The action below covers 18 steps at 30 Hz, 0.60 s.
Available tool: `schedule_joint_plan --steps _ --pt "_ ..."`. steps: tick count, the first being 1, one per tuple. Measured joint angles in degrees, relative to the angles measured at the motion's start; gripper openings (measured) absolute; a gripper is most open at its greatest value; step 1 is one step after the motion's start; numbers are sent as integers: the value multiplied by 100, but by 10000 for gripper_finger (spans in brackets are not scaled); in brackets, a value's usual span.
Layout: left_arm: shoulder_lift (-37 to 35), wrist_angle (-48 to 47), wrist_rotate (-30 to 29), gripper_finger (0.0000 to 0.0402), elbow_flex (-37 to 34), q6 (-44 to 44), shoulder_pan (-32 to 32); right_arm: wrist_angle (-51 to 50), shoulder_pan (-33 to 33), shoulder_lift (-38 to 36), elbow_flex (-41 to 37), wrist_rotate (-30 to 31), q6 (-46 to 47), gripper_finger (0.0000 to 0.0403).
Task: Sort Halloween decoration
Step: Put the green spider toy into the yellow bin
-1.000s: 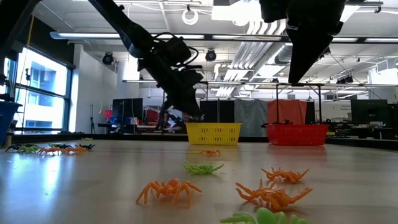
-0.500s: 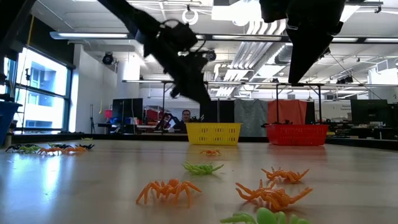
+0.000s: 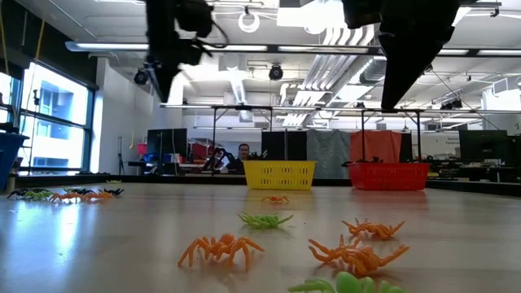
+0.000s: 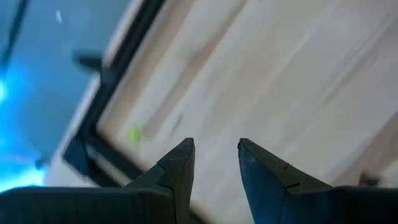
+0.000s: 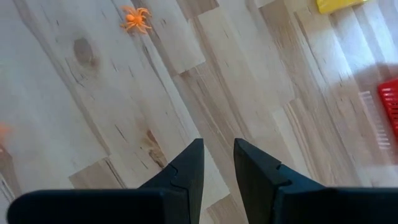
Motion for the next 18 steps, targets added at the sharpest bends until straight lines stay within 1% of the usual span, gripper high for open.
schedule_joint_plan --steps 2,6,10,12,14,16,18 --pt "-210 -173 89 111 -311 -16 251 2 -16 0 0 75 -3 83" --pt "-539 7 471 111 -1151 152 751 15 -24 0 0 317 -3 83" --pt "-577 516 397 111 -1835 298 1246 20 -24 0 0 321 -38 83" --pt "-580 949 402 111 -2053 345 1526 24 -31 0 0 303 -138 83" --pt "-539 1381 585 111 -2193 366 1790 26 -56 0 0 299 -152 83" --pt "-414 1581 827 111 -2238 355 2048 31 -91 0 0 280 -143 83" --pt "-253 1648 883 111 -2237 345 2297 33 -113 0 0 280 -147 83"
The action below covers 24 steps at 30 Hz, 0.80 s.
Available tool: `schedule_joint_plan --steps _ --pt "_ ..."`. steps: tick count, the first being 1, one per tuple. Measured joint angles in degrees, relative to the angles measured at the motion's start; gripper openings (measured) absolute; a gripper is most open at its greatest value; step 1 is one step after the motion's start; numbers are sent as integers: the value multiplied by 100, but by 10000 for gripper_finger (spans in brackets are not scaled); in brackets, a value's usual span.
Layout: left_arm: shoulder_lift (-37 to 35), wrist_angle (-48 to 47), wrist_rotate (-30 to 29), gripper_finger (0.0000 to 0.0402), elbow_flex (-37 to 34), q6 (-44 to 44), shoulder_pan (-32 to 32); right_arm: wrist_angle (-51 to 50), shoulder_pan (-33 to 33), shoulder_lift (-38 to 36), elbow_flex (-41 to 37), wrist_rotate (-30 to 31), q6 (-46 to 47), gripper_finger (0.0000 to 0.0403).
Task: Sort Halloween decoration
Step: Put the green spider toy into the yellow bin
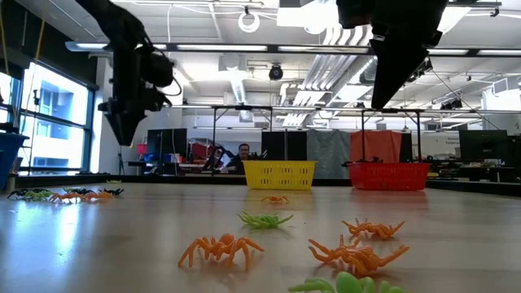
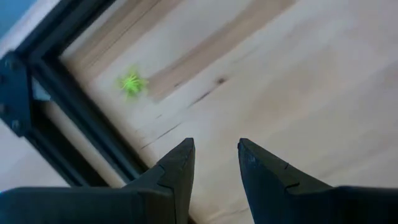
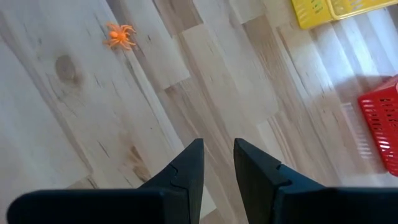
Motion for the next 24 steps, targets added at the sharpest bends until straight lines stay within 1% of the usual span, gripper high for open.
schedule_joint_plan --steps 4,7,12,18,22,24 --pt "356 -1 -8 111 14 0 354 3 -85 0 0 -4 -5 83" --pt "528 200 -56 111 57 -28 334 2 -184 0 0 -7 -101 83" --pt "858 616 -198 111 59 -595 353 19 -330 0 0 -5 -290 83" --pt "1419 786 -282 111 105 -926 391 26 -409 0 0 -10 -571 83" --pt "1635 952 -372 111 302 -1095 360 46 -448 0 0 2 -710 83" --pt "1713 844 -470 111 344 -1247 358 48 -448 0 0 3 -771 83"
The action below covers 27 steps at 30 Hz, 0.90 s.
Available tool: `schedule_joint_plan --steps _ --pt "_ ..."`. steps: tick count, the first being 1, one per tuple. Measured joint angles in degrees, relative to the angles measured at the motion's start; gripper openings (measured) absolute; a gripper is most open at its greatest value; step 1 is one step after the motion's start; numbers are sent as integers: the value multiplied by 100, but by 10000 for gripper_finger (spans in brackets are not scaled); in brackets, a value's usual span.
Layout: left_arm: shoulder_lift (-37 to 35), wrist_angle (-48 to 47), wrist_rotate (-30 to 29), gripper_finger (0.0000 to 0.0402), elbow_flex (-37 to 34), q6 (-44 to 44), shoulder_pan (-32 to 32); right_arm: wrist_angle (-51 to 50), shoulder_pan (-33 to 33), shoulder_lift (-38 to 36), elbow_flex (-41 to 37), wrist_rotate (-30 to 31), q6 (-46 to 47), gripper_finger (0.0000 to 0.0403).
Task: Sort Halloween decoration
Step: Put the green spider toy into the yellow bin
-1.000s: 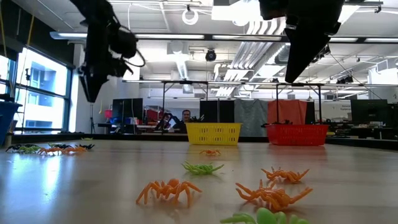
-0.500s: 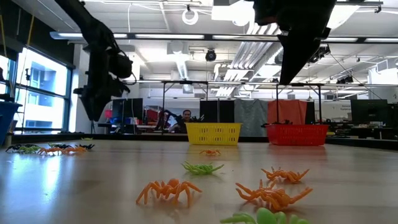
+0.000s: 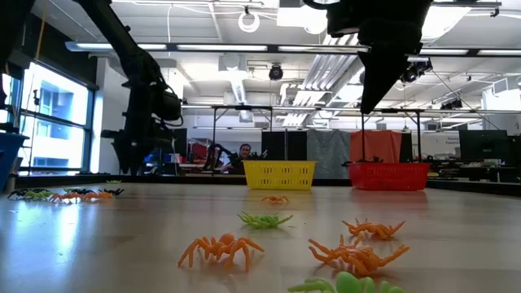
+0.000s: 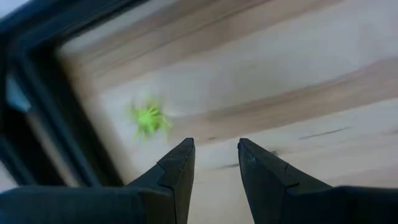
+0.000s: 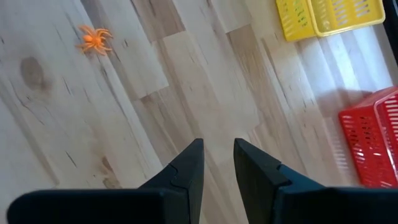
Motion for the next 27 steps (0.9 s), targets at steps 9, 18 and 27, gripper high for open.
schedule_joint_plan --steps 9,18,27 --pt "70 86 -498 110 95 -851 57 8 2 0 0 3 -366 83" --pt "70 48 -540 110 95 -1175 63 4 7 -2 0 11 -650 83" --pt "70 76 56 110 95 -1252 103 4 7 -2 0 20 -753 83"
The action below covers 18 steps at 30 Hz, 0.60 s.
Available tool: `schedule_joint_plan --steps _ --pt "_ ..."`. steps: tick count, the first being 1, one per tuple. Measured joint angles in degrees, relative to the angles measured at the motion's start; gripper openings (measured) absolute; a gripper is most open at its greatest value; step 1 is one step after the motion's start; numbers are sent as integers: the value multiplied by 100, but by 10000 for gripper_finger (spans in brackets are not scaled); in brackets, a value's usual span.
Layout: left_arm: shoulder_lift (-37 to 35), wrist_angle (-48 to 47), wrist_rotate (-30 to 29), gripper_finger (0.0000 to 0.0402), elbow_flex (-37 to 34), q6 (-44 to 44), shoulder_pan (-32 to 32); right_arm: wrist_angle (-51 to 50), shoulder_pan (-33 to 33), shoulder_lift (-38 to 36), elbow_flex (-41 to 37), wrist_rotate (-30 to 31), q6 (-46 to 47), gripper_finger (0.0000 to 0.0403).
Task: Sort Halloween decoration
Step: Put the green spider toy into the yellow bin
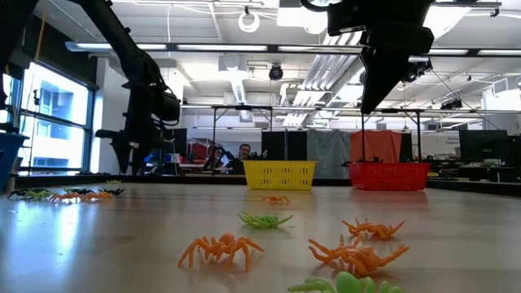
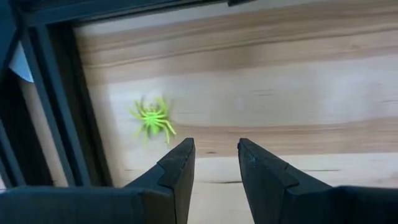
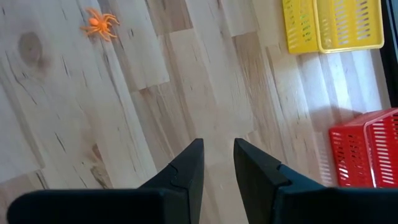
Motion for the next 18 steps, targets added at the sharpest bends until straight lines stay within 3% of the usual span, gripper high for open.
schedule_joint_plan --steps 7,13,18 --pt "0 78 898 110 0 -63 0 2 0 0 0 -1 -121 83" --pt "0 836 1821 110 0 21 -2 1 0 0 0 -4 -91 83" --pt "0 1179 1565 110 0 -107 9 0 0 0 0 -17 -74 83"
